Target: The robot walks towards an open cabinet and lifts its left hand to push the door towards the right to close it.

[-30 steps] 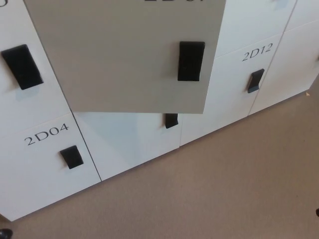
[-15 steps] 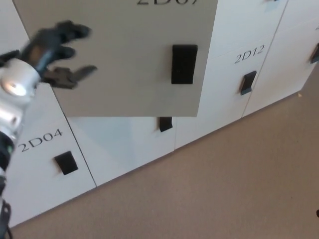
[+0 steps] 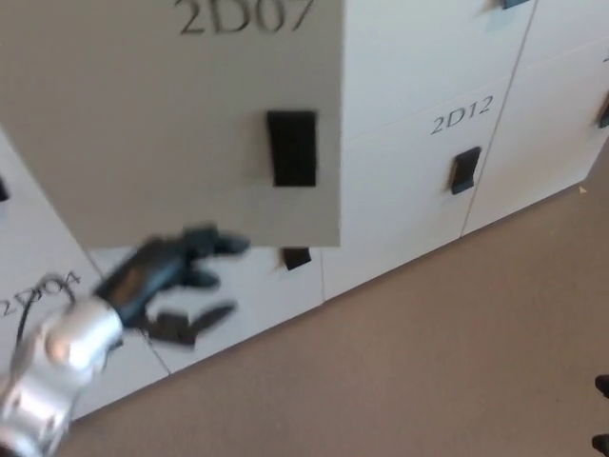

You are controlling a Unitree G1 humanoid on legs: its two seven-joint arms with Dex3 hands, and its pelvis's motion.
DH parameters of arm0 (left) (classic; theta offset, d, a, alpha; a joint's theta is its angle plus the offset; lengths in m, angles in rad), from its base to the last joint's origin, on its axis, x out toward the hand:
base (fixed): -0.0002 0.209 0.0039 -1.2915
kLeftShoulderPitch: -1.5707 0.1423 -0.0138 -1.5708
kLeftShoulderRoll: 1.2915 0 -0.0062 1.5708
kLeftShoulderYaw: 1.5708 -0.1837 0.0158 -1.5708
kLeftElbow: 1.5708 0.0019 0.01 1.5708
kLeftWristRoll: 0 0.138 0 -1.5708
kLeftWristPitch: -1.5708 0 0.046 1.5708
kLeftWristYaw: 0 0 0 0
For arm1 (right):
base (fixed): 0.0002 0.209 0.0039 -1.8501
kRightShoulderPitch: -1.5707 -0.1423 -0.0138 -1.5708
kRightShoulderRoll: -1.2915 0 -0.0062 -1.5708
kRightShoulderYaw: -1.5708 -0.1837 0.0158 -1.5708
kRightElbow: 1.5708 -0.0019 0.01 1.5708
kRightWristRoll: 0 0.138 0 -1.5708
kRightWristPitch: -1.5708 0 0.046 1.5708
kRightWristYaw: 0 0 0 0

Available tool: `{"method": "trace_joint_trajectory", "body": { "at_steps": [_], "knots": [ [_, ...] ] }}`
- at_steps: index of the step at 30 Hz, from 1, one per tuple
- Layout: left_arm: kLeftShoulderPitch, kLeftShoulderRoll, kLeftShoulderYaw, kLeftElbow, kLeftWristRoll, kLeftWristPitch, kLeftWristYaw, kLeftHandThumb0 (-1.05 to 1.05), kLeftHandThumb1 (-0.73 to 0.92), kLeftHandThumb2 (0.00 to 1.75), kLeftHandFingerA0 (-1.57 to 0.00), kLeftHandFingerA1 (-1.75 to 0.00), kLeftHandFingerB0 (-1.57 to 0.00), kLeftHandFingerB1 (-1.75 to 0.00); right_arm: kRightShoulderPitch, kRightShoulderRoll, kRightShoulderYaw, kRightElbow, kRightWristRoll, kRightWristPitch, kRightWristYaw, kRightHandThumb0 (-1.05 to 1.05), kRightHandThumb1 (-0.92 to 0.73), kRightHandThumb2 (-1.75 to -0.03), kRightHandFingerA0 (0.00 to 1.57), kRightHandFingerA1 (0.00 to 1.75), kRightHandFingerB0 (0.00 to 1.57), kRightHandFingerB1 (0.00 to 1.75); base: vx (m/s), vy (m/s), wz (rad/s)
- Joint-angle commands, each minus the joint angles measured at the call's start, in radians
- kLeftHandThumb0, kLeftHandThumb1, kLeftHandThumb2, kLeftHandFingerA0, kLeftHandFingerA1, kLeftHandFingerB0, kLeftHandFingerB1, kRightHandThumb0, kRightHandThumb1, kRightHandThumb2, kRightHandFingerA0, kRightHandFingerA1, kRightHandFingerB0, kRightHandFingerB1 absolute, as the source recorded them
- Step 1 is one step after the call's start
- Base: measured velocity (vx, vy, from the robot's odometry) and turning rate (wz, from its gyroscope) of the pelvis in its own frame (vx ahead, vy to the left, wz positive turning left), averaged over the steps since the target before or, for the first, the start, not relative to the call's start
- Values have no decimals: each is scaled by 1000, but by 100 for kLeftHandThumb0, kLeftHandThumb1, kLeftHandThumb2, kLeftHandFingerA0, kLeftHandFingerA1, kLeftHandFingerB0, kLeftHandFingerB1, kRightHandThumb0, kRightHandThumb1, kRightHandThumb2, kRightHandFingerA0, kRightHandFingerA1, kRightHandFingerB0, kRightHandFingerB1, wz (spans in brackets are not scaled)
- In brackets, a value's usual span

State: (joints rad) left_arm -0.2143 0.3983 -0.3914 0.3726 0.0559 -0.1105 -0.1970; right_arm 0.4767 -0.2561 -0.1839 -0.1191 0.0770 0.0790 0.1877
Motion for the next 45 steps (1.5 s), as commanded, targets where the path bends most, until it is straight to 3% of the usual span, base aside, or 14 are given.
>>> {"method": "trace_joint_trajectory", "body": {
  "at_steps": [1, 10, 14, 22, 28, 29, 31, 36, 39, 45],
  "knots": [
    [487, 132, 160, -333, -188, -197, -126, -54, 66, 60, -51, -38, -47, -36, -56, -7, 33, 113, -30, 16, 8, -9, -71, -60, 62, 65, 45, 55, 80, -86, -4],
    [162, 69, 168, -313, -111, -25, -183, -51, 64, 60, -50, -38, -43, -35, -36, 3, 35, 104, -38, 0, -15, -8, -72, -60, 62, 64, 46, 56, 65, -44, -3],
    [83, 45, 164, -286, -85, -7, -193, -50, 64, 59, -49, -38, -43, -35, -39, 5, 34, 102, -42, 5, -18, -9, -73, -61, 61, 63, 45, 55, 79, 166, -13],
    [-172, 64, 173, -213, -32, 92, -237, -50, 65, 60, -44, -37, -38, -33, -46, 10, 23, 136, -30, -19, -8, -8, -72, -61, 61, 62, 46, 55, 56, 95, 7],
    [-509, 75, 188, 82, 53, 111, -174, -48, 65, 60, -43, -37, -34, -32, -45, 12, 23, 166, -30, -45, -5, -8, -72, -61, 61, 63, 46, 56, 34, 1, 1],
    [-647, 76, 178, 225, 83, 119, -154, -50, 68, 61, -35, -36, -27, -30, -46, 11, 27, 170, -35, -50, -6, -9, -72, -61, 64, 66, 47, 58, 0, 0, 0],
    [-878, 71, 152, 483, 135, 141, -118, -52, 67, 60, -34, -35, -26, -30, -46, 16, 36, 172, -42, -48, -10, -9, -72, -61, 63, 66, 47, 58, 0, 0, 0],
    [-995, 54, 117, 634, 167, 151, -87, -52, 68, 61, -33, -35, -24, -29, -43, 17, 40, 170, -44, -51, -12, -8, -71, -60, 62, 65, 47, 56, 0, 0, 0],
    [-1048, 39, 73, 726, 204, 182, -66, -55, 68, 62, -24, -32, -18, -28, -27, 30, 51, 164, -45, -58, -14, -7, -72, -61, 61, 64, 46, 56, 0, 0, 0],
    [-1059, 54, 58, 815, 202, 203, -39, -58, 71, 62, -24, -32, -15, -27, -9, 30, 46, 132, -34, -48, -13, -7, -71, -61, 61, 64, 46, 56, 0, 0, 0]
  ]
}}
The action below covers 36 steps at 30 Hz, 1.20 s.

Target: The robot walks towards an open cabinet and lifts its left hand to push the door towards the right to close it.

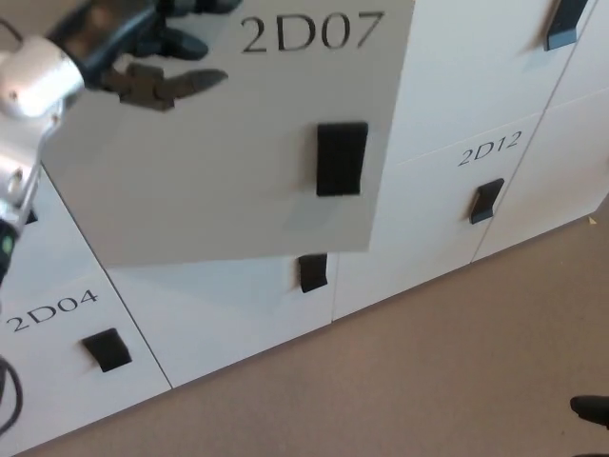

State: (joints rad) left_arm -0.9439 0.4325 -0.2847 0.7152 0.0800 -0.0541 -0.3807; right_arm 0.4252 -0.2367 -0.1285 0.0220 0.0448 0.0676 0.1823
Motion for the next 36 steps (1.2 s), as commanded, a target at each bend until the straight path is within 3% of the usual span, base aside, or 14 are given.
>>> {"method": "trace_joint_trajectory", "body": {
  "at_steps": [1, 2, 5, 6, 7, 8, 19, 20, 23, 26, 28, 29, 34, 36],
  "knots": [
    [-326, 30, -49, 482, 177, 145, 148, -58, 71, 62, -24, -32, -15, -27, 41, 9, -14, -10, 1, -37, -7, -7, -71, -61, 61, 64, 46, 56, 0, 0, 0],
    [-321, 49, -46, 494, 175, 140, 150, -65, 59, 81, -15, -40, -9, -36, 38, 5, -20, -14, 6, -34, -4, -7, -72, -60, 61, 64, 46, 56, 0, 0, 0],
    [-321, 69, -44, 517, 170, 127, 152, -65, 59, 81, -15, -40, -9, -36, 33, 0, -26, -20, 12, -29, -2, -7, -72, -60, 61, 64, 46, 56, 0, 0, 0],
    [-320, 88, -40, 532, 167, 122, 159, -61, 70, 62, -21, -31, -14, -26, 27, -7, -29, -18, 10, -29, 0, -7, -72, -61, 61, 64, 46, 55, 0, 0, 0],
    [-321, 93, -39, 538, 167, 120, 161, -61, 70, 62, -21, -31, -14, -26, 25, -10, -30, -18, 9, -28, 1, -7, -72, -61, 61, 64, 46, 55, 0, 0, 0],
    [-316, 115, -30, 547, 158, 117, 158, -34, 47, 101, 0, -48, 0, -47, 20, -14, -29, -16, 4, -24, -1, -8, -72, -61, 61, 63, 46, 55, 0, 0, 0],
    [-250, 223, 32, 594, 99, 43, 114, -34, 48, 101, 0, -47, 0, -47, 19, -18, -32, -27, -5, -4, -6, -8, -72, -61, 61, 63, 46, 56, 0, 0, 0],
    [-228, 232, 50, 582, 81, -1, 84, -60, 69, 62, -21, -30, -17, -27, 19, -24, -35, -29, -4, -2, -3, -8, -72, -61, 60, 62, 46, 55, 0, 0, 0],
    [-167, 241, 88, 517, 42, -109, 6, -64, 67, 60, -29, -30, -23, -28, -1, -45, -42, -20, -3, 4, 11, -9, -72, -60, 60, 62, 45, 56, 0, 0, 0],
    [-39, 242, 130, 296, -26, -217, -146, -66, 67, 61, -31, -32, -24, -29, -29, -52, -42, -3, 3, 10, 22, -7, -73, -61, 60, 62, 46, 55, 0, 0, 0],
    [176, 263, 140, -158, -147, -146, -253, -64, 65, 60, -37, -33, -29, -30, -36, -52, -37, 3, -1, 13, 21, -8, -72, -60, 61, 63, 46, 55, -1, 0, 3],
    [296, 283, 124, -432, -218, -114, -289, -64, 53, 88, -36, -49, -23, -42, -43, -50, -37, 6, 0, 21, 18, -8, -72, -60, 62, 64, 46, 55, -1, 0, 10],
    [496, 319, 44, -945, -349, -41, -304, -63, 55, 88, -40, -50, -28, -43, -55, -50, -39, 11, 0, 17, 18, -8, -71, -60, 62, 65, 46, 55, 0, 0, 2],
    [588, 347, -110, -1219, -402, -10, -284, -59, 54, 91, -40, -53, -25, -45, -70, -45, -36, -2, -3, 25, 9, -10, -72, -61, 64, 67, 46, 56, 0, 0, 0]
  ]
}}
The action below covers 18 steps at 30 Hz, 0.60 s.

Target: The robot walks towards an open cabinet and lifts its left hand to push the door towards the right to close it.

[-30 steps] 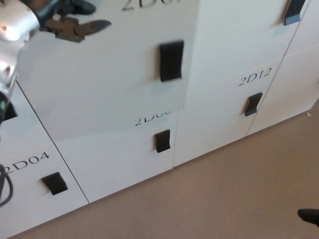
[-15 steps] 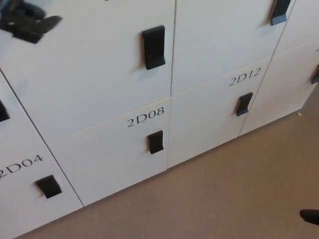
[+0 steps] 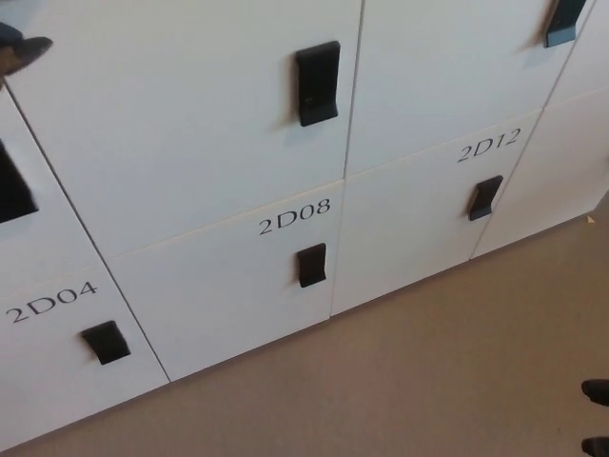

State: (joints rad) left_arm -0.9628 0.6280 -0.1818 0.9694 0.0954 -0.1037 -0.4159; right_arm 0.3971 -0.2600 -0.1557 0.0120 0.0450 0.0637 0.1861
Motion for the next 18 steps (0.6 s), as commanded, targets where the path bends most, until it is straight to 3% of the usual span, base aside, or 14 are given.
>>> {"method": "trace_joint_trajectory", "body": {
  "at_steps": [1, 2, 3, 7, 9, 14, 18],
  "knots": [
    [607, 152, -213, -1473, -417, 40, -249, -59, 54, 91, -40, -53, -25, -45, -42, -22, -9, 8, -3, 28, 5, -10, -72, -61, 64, 67, 46, 56, 0, 0, 0],
    [638, 159, -269, -1547, -419, 44, -246, -59, 54, 91, -40, -53, -25, -45, -48, -20, -7, 1, -6, 34, 1, -10, -72, -61, 64, 67, 46, 56, 0, 0, 0],
    [702, 170, -354, -1606, -391, 30, -243, -59, 64, 62, -46, -37, -38, -34, -56, -24, -4, -5, -11, 39, 0, -8, -73, -60, 62, 64, 46, 55, 0, 0, 0],
    [874, 181, -491, -1604, -275, -44, -235, -56, 68, 61, -50, -38, -39, -33, -83, -42, -3, -6, -17, 44, 8, -9, -73, -61, 63, 65, 47, 56, 0, 0, 0],
    [1024, 179, -508, -1478, -194, -133, -202, -58, 70, 62, -51, -37, -39, -33, -132, -60, 7, 10, -26, 51, 20, -9, -73, -61, 64, 66, 47, 57, 0, 0, 0],
    [1248, 131, -322, -1237, -131, -238, -83, -54, 66, 60, -55, -38, -47, -35, -233, -84, 44, 77, -50, 49, 50, -11, -72, -61, 65, 66, 47, 58, 0, 0, 0],
    [1334, -52, -15, -908, -217, -261, 39, -46, 69, 61, -55, -40, -48, -37, -264, -74, 66, 145, -60, 23, 57, -10, -71, -60, 66, 66, 50, 58, 0, 0, 0]
  ]
}}
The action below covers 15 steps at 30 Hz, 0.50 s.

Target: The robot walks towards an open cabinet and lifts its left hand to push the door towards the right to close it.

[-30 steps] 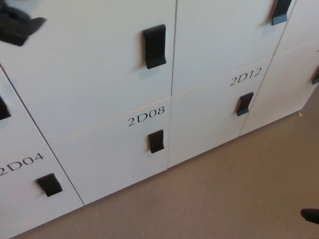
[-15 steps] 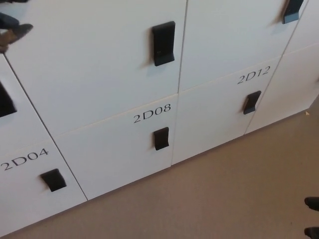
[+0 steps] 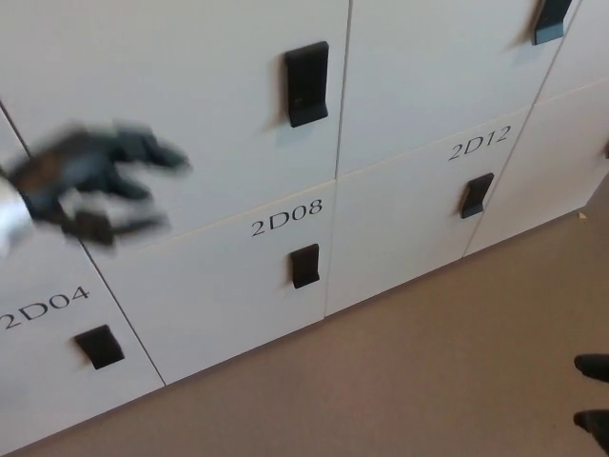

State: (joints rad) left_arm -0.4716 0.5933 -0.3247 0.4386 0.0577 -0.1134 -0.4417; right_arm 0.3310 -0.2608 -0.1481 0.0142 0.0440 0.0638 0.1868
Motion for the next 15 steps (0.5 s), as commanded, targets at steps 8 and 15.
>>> {"method": "trace_joint_trajectory", "body": {
  "at_steps": [8, 15],
  "knots": [
    [805, -93, 318, -229, -214, -119, 130, -45, 66, 60, -56, -39, -49, -37, -206, -58, 80, 185, -63, 28, 48, -11, -72, -61, 65, 67, 48, 59, 0, 0, 0],
    [696, -178, 367, -145, -239, 38, 116, -44, 52, 87, -43, -55, -32, -49, -204, -51, 88, 224, -61, 16, 34, -12, -71, -60, 56, 62, 42, 54, 0, 0, 0]
  ]
}}
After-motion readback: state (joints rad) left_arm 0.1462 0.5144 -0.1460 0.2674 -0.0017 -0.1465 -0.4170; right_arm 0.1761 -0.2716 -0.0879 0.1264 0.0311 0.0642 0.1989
